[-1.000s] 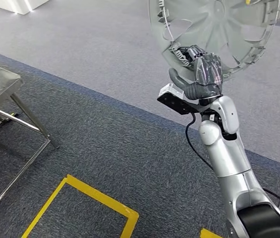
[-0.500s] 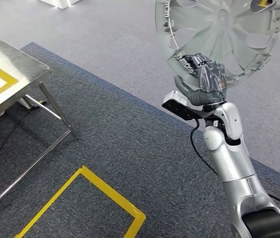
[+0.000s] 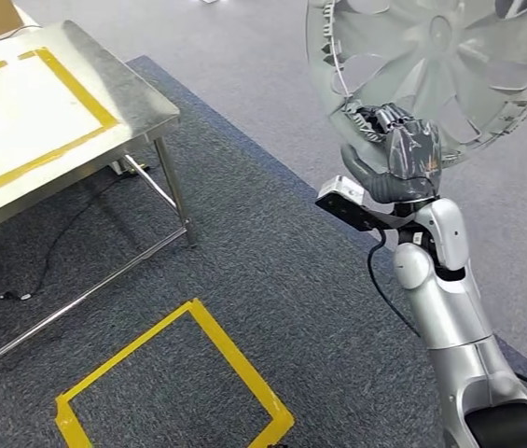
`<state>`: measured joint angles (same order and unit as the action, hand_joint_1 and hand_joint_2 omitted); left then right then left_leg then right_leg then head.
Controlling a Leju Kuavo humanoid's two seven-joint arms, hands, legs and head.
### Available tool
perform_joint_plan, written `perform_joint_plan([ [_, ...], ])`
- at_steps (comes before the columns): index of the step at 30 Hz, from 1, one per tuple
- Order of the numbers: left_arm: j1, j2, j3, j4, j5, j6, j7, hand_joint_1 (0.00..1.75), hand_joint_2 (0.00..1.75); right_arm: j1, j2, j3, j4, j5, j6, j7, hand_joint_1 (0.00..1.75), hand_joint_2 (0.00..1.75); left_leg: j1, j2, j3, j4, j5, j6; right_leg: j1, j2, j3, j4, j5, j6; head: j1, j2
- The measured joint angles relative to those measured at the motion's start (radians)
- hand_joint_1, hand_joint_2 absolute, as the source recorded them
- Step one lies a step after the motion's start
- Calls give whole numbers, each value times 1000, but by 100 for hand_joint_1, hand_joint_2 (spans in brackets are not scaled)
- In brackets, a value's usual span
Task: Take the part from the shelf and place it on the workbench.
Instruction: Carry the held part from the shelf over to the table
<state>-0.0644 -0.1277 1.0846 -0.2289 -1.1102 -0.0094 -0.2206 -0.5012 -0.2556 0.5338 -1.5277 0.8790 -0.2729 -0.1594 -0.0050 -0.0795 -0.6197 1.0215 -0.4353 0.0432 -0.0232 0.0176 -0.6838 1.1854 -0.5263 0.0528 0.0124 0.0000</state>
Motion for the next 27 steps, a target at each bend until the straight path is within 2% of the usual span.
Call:
perform_joint_plan([
  [1,0,1,-3,0,-3,3,2,0,175,0,0,0,0,1,0,1,175,175,2,-14,-3,8,-5,-6,-5,26,28,-63,28,3,1,0],
  [2,-1,2,-6,0,-5,5,4,0,175,0,0,0,0,1,1,2,175,175,3,-27,-9,16,-8,-12,-10,50,50,-108,42,3,1,0],
  [3,0,3,-8,0,-6,7,4,0,175,1,-1,0,0,2,1,2,175,175,4,-39,-16,22,-9,-17,-12,68,62,-130,42,2,1,0],
  [4,1,3,-9,0,-8,9,5,0,175,1,-1,1,-1,3,2,2,175,175,5,-50,-22,24,-7,-22,-12,73,67,-133,37,-2,1,0],
  [6,6,4,-12,0,-9,12,5,0,175,0,-1,1,-2,4,3,3,175,175,7,-65,-26,23,-4,-30,-11,49,71,-135,36,-14,0,0],
  [7,7,3,-13,1,-9,14,5,0,175,-2,-1,1,-3,4,3,4,175,175,5,-49,-31,31,-10,-35,-11,36,75,-137,35,-21,-2,0],
  [8,7,3,-14,1,-10,16,5,0,175,-3,-1,0,-4,4,4,4,175,175,3,-20,-43,57,-26,-40,-12,21,79,-139,34,-27,-5,0],
  [10,3,1,-18,2,-11,17,4,0,175,-5,-1,-2,-5,5,5,5,175,175,2,49,-97,174,-81,-49,-8,-8,86,-141,30,-38,-10,0],
  [11,2,1,-20,2,-12,17,4,0,175,-5,-1,-3,-5,5,5,5,175,175,4,65,-131,244,-108,-52,-6,-23,89,-142,27,-41,-10,0],
  [12,2,1,-21,2,-12,18,3,0,175,-5,-2,-3,-5,6,6,5,175,175,5,72,-157,297,-121,-52,-4,-36,92,-141,24,-43,-10,0],
  [13,2,0,-21,2,-12,18,3,0,175,-5,-1,-3,-5,7,7,4,175,175,6,73,-167,315,-115,-50,-2,-49,95,-141,21,-44,-10,0],
  [14,2,0,-22,2,-12,18,3,0,175,-5,-1,-3,-5,8,8,4,175,175,5,73,-158,292,-90,-47,0,-62,100,-141,18,-44,-10,0],
  [15,2,0,-22,3,-12,18,3,0,175,-6,-1,-2,-5,8,8,4,175,175,3,78,-131,235,-52,-40,2,-75,106,-142,13,-44,-11,0],
  [17,1,1,-24,3,-13,18,3,0,175,-8,-1,-3,-5,7,9,5,175,175,-12,116,-65,100,3,-20,8,-101,119,-144,5,-42,-10,0],
  [18,0,1,-25,3,-13,19,3,0,175,-10,-1,-3,-5,7,9,5,175,175,-19,135,-43,54,12,-11,11,-113,122,-145,1,-39,-10,0],
  [19,-1,2,-26,3,-13,19,2,0,175,-11,-1,-3,-6,8,9,4,175,175,-25,146,-34,31,9,-6,13,-125,124,-147,-1,-36,-10,0],
  [21,1,3,-27,3,-16,20,2,0,175,-15,-1,-2,-6,9,9,3,175,175,-27,132,-30,16,5,-3,16,-147,130,-154,-5,-26,-10,0],
  [22,4,2,-28,3,-17,20,2,0,175,-18,-1,-2,-7,9,10,3,175,175,-24,121,-25,9,7,-1,16,-141,131,-153,-10,-22,-9,0],
  [24,2,3,-29,3,-20,21,1,0,175,-26,-1,-1,-8,9,12,5,175,175,-15,98,-14,-6,12,5,12,-87,108,-103,-41,-15,-5,0],
  [25,0,2,-29,3,-21,23,1,0,175,-29,-2,-1,-8,9,14,5,175,175,-11,86,-11,-9,14,7,10,-53,77,-47,-66,-13,-2,0],
  [26,-3,3,-30,3,-23,24,1,0,175,-31,-3,0,-8,9,16,5,175,175,-9,74,-11,-9,14,9,9,-32,38,21,-90,-12,0,0],
  [27,-5,2,-32,3,-26,25,1,0,175,-31,-4,0,-8,9,17,5,175,175,-8,60,-11,-8,13,10,9,-23,-1,82,-106,-10,2,0],
])
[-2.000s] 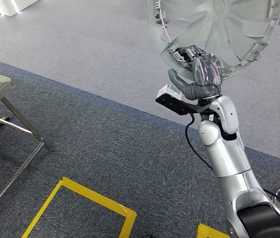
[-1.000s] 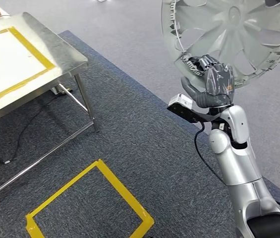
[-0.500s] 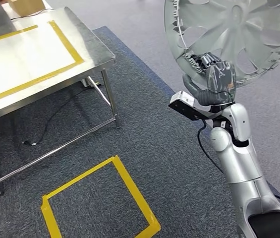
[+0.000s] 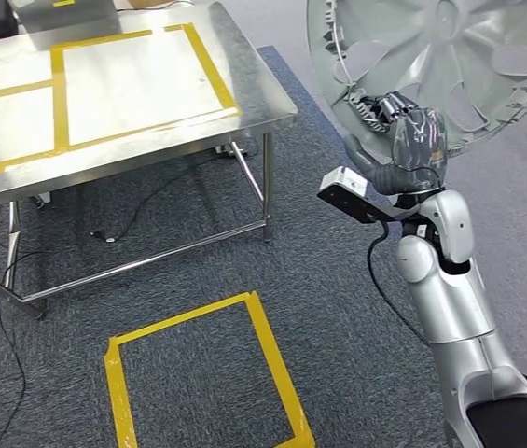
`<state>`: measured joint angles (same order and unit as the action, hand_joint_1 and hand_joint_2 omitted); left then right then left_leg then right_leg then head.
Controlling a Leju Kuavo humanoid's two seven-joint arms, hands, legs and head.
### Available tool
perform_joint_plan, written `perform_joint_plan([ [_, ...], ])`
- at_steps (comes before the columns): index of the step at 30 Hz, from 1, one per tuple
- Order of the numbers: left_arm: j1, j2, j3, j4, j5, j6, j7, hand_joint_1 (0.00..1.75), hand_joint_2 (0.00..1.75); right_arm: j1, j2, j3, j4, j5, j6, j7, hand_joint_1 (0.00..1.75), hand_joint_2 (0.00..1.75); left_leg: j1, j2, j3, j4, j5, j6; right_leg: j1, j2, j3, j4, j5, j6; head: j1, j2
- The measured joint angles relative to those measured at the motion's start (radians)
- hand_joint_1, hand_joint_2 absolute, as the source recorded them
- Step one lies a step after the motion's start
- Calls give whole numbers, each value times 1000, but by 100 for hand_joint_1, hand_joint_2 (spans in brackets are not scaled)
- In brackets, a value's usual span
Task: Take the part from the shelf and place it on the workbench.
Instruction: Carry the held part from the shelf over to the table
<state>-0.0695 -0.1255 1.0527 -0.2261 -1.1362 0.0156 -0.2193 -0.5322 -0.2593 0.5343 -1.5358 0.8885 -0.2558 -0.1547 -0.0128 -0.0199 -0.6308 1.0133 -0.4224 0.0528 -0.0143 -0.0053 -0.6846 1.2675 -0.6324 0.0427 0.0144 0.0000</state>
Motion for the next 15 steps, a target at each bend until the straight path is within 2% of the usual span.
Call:
perform_joint_plan([
  [1,-1,-1,-2,0,-2,1,0,0,175,0,0,1,0,0,1,-1,175,175,1,-14,1,1,-1,0,0,3,-29,36,0,2,1,0],
  [2,-1,-2,-4,0,-5,2,0,0,175,-2,0,1,0,0,2,-1,175,175,2,-29,2,2,-3,-1,-1,4,-41,36,21,4,1,0],
  [3,0,-2,-5,0,-7,3,0,0,175,-4,0,1,0,0,2,-1,175,175,4,-44,3,5,-5,-4,-3,7,-33,-3,59,5,1,0],
  [4,0,-3,-6,0,-9,3,0,0,175,-6,0,1,0,0,3,0,175,175,7,-59,4,10,-9,-9,-7,16,-11,-69,104,8,1,0],
  [5,-1,-2,-7,0,-11,4,0,0,175,-9,0,1,0,0,3,0,175,175,9,-74,2,16,-14,-15,-11,39,17,-133,135,11,1,0],
  [6,-1,-2,-9,0,-13,5,0,0,175,-10,-1,1,1,0,4,0,175,175,10,-86,-2,24,-17,-21,-15,60,40,-183,152,11,1,0],
  [8,0,-1,-12,0,-14,6,-1,0,175,-10,-1,2,2,0,5,0,175,175,12,-108,-13,33,-19,-31,-17,82,61,-215,149,3,2,0],
  [10,5,0,-13,0,-16,7,-1,0,175,-12,0,3,3,0,7,0,175,175,14,-123,-17,32,-18,-37,-17,62,65,-217,148,-10,3,0],
  [11,7,-1,-14,1,-18,7,0,0,175,-14,0,3,3,0,7,0,175,175,13,-109,-21,39,-23,-42,-18,50,69,-218,147,-16,1,0],
  [12,7,-1,-15,1,-21,8,0,0,175,-16,1,3,2,0,7,1,175,175,11,-82,-32,65,-38,-48,-19,37,73,-220,145,-23,-2,0],
  [14,5,-2,-19,2,-29,10,1,0,175,-17,2,2,2,0,8,2,175,175,11,-16,-83,174,-89,-60,-17,10,81,-222,141,-34,-8,0],
  [15,3,-2,-22,2,-33,11,1,0,175,-18,2,2,2,1,9,3,175,175,13,1,-117,241,-116,-63,-15,-3,83,-222,138,-37,-9,0],
])
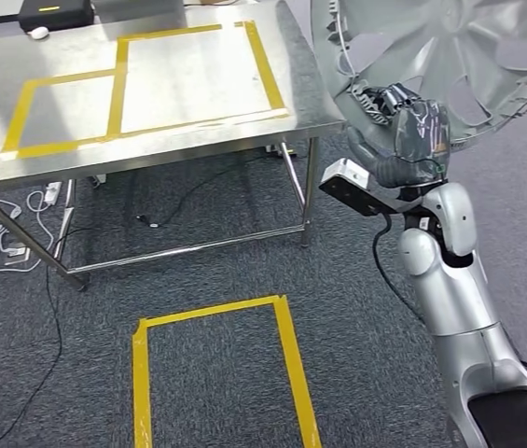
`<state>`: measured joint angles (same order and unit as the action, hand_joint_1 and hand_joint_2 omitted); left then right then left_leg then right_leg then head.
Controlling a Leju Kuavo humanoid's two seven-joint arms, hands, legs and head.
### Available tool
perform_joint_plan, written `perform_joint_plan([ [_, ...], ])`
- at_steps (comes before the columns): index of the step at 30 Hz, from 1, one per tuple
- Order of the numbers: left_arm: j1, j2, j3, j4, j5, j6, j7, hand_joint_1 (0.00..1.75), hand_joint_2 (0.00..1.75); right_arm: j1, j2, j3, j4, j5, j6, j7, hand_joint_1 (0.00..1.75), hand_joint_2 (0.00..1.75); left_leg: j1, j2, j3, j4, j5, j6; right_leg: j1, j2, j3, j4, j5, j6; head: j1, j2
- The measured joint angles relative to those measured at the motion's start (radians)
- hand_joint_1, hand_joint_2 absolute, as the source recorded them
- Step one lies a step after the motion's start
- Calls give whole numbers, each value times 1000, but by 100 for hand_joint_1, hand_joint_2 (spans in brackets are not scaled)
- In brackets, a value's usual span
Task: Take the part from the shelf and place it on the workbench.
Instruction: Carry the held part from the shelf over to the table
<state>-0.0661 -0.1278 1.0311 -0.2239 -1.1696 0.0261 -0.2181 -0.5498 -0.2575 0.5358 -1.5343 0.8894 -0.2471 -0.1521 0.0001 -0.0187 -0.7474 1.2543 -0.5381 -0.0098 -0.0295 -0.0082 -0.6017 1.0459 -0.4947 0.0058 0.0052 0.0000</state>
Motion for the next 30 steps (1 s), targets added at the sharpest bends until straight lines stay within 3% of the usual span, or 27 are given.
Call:
perform_joint_plan([
  [2,0,0,-5,0,-9,2,1,0,175,0,0,0,0,1,2,0,175,175,3,9,-36,68,-11,0,3,-25,6,0,-6,-2,0,0],
  [3,1,1,-7,0,-11,3,1,0,175,0,0,1,0,2,3,0,175,175,2,11,-27,49,10,4,5,-38,11,0,-10,-1,-1,0],
  [4,1,2,-8,0,-12,3,1,0,175,0,0,2,-1,2,4,0,175,175,0,16,-1,-5,45,10,7,-51,18,0,-15,-1,-1,0],
  [6,1,5,-11,0,-13,4,1,0,175,-1,0,2,-2,2,5,0,175,175,-14,58,64,-136,99,29,12,-76,30,-2,-24,3,0,0],
  [8,-1,8,-14,0,-13,6,0,0,175,-2,0,2,-2,2,4,0,175,175,-30,91,93,-202,108,42,17,-101,36,-6,-31,9,0,0],
  [10,1,9,-16,0,-13,8,0,0,175,-3,0,3,-3,2,4,0,175,175,-33,79,94,-213,105,47,20,-125,43,-14,-34,18,0,0],
  [11,4,10,-16,0,-14,9,-1,0,175,-4,0,4,-4,3,4,0,175,175,-31,67,98,-221,108,49,20,-122,46,-16,-38,23,1,0],
  [13,5,10,-17,0,-18,11,-2,0,175,-4,0,5,-6,2,2,4,175,175,-22,47,108,-236,113,56,16,-71,31,17,-61,30,4,0],
  [15,1,9,-20,0,-23,15,-6,0,175,0,0,5,-7,-6,-2,4,175,175,-17,28,113,-241,113,62,11,-9,-34,131,-110,34,13,0],
  [17,-1,6,-24,0,-28,16,-13,0,175,11,-1,6,-7,-20,-6,-2,175,175,-17,9,116,-240,109,65,11,6,-109,245,-138,38,17,0],
  [18,0,5,-25,0,-30,15,-17,0,175,17,0,6,-7,-25,-8,-5,175,175,-16,2,119,-238,105,65,11,8,-127,257,-122,39,17,0],
  [19,1,4,-26,0,-32,14,-20,0,175,21,0,7,-7,-27,-8,-6,175,175,-16,-5,122,-235,100,64,11,8,-125,228,-86,39,18,0],
  [21,1,3,-29,0,-33,12,-24,0,175,24,0,7,-7,-31,-8,-6,175,175,-15,-15,130,-226,88,57,10,9,-79,101,-2,39,17,0],
  [22,1,3,-30,0,-34,11,-25,0,175,24,0,7,-8,-32,-9,-6,175,175,-16,-18,130,-220,82,53,10,10,-53,44,20,37,17,0],
  [23,1,4,-32,0,-34,11,-26,0,175,25,0,7,-8,-33,-9,-7,175,175,-17,-20,129,-216,79,48,12,12,-35,10,26,33,17,0],
  [27,5,7,-33,1,-29,9,-45,0,175,26,0,6,-14,-33,-10,-10,175,175,-19,-18,124,-208,68,34,9,12,-19,-7,17,15,16,0],
  [28,4,8,-33,1,-26,11,-52,0,175,26,0,6,-16,-34,-10,-11,175,175,-18,-14,117,-188,56,28,6,10,-15,-11,15,10,12,0],
  [30,3,10,-33,2,-22,14,-63,0,175,25,0,5,-20,-34,-10,-13,175,175,-13,-3,74,-92,9,12,3,6,-5,-15,10,0,5,0],
])
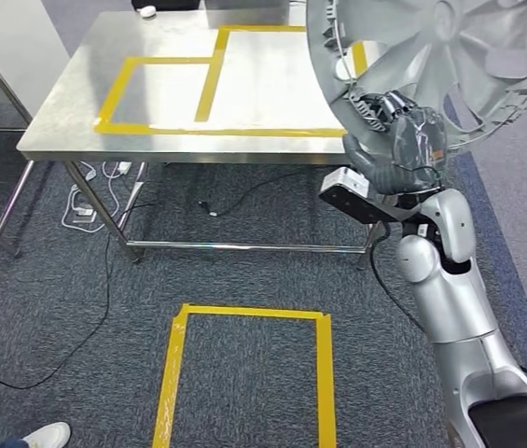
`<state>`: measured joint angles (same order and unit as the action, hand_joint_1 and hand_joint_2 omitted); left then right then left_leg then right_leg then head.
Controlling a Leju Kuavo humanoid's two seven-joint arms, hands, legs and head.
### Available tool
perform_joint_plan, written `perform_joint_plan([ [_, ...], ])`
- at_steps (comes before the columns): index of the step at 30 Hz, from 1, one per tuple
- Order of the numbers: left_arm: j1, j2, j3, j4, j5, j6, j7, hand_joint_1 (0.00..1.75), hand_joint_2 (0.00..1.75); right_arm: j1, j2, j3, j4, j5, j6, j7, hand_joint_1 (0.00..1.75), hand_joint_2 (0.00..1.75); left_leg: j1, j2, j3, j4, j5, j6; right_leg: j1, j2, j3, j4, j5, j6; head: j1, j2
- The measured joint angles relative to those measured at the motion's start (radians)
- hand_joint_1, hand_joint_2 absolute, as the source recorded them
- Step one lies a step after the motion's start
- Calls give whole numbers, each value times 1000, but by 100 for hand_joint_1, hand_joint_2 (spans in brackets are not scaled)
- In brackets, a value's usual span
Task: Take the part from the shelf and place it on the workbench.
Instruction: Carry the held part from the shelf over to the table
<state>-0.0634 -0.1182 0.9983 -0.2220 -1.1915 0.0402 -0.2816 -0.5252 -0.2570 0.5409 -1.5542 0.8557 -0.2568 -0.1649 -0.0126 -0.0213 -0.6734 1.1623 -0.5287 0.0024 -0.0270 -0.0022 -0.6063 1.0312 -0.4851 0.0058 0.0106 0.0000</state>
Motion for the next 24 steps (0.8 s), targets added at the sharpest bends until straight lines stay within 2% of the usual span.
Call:
perform_joint_plan([
  [2,0,2,0,0,3,2,-11,0,175,1,0,0,-3,1,0,-2,175,175,10,6,-65,127,-41,-10,0,-2,9,0,-9,-2,-2,0],
  [3,1,3,0,0,4,2,-16,0,175,2,0,0,-5,1,0,-3,175,175,13,7,-84,158,-39,-12,-1,-2,15,0,-15,-2,-2,0],
  [4,1,3,0,0,5,3,-21,0,175,3,0,0,-7,2,0,-4,175,175,16,8,-86,152,-18,-13,-1,-2,23,0,-21,0,-2,0],
  [6,1,5,0,0,7,4,-26,0,175,3,0,0,-13,2,0,-5,175,175,16,9,-39,36,62,-7,-1,-3,44,-1,-36,6,-2,0],
  [7,1,6,0,0,7,5,-27,0,175,3,0,0,-15,2,1,-5,175,175,14,11,-10,-24,88,-3,-1,-3,55,-3,-43,10,-2,0],
  [8,0,7,0,0,7,5,-28,0,175,1,0,0,-17,2,1,-6,175,175,11,14,17,-78,97,3,0,-4,62,-7,-49,16,-2,0],
  [11,0,9,0,0,8,6,-30,0,175,-2,0,0,-24,3,0,-8,175,175,3,18,53,-138,66,22,0,-4,75,-16,-49,40,-1,0],
  [13,2,9,0,0,8,5,-31,0,175,-2,0,0,-27,3,0,-9,175,175,5,16,79,-155,57,36,-3,-4,72,10,-45,52,0,0],
  [14,3,9,0,0,8,4,-32,0,175,-3,-1,1,-28,3,1,-9,175,175,5,14,94,-160,53,42,-3,-3,52,45,-44,55,0,0],
  [16,3,9,0,0,8,2,-33,0,175,-1,-4,2,-28,-1,2,-10,175,175,5,9,116,-165,39,51,-1,0,-32,165,-62,54,2,0],
  [18,7,8,1,0,9,2,-34,0,175,9,-6,2,-28,-10,3,-12,175,175,3,4,142,-165,15,54,3,2,-124,255,-112,53,5,0],
  [19,10,8,1,0,9,2,-34,0,175,15,-7,2,-28,-14,3,-13,175,175,3,2,160,-165,1,54,5,2,-152,260,-139,52,5,0],
  [20,12,7,1,1,9,2,-35,0,175,19,-8,2,-28,-17,3,-14,175,175,2,-1,182,-165,-16,53,7,2,-167,238,-150,49,6,0],
  [21,13,7,1,1,9,2,-35,0,175,23,-8,2,-28,-19,3,-14,175,175,2,-3,206,-165,-35,52,8,2,-173,194,-133,46,6,0],
  [22,15,6,1,1,8,3,-36,0,175,27,-10,2,-28,-20,3,-14,175,175,1,-4,226,-166,-55,51,8,2,-175,137,-70,42,6,0],
  [23,15,6,1,1,8,4,-36,0,175,31,-12,2,-27,-21,3,-15,175,175,0,-6,247,-163,-76,48,11,1,-176,85,6,37,4,0],
  [24,14,5,1,1,8,5,-37,0,175,36,-15,2,-26,-20,4,-15,175,175,-1,-6,263,-165,-95,43,14,2,-172,48,72,31,2,0],
])
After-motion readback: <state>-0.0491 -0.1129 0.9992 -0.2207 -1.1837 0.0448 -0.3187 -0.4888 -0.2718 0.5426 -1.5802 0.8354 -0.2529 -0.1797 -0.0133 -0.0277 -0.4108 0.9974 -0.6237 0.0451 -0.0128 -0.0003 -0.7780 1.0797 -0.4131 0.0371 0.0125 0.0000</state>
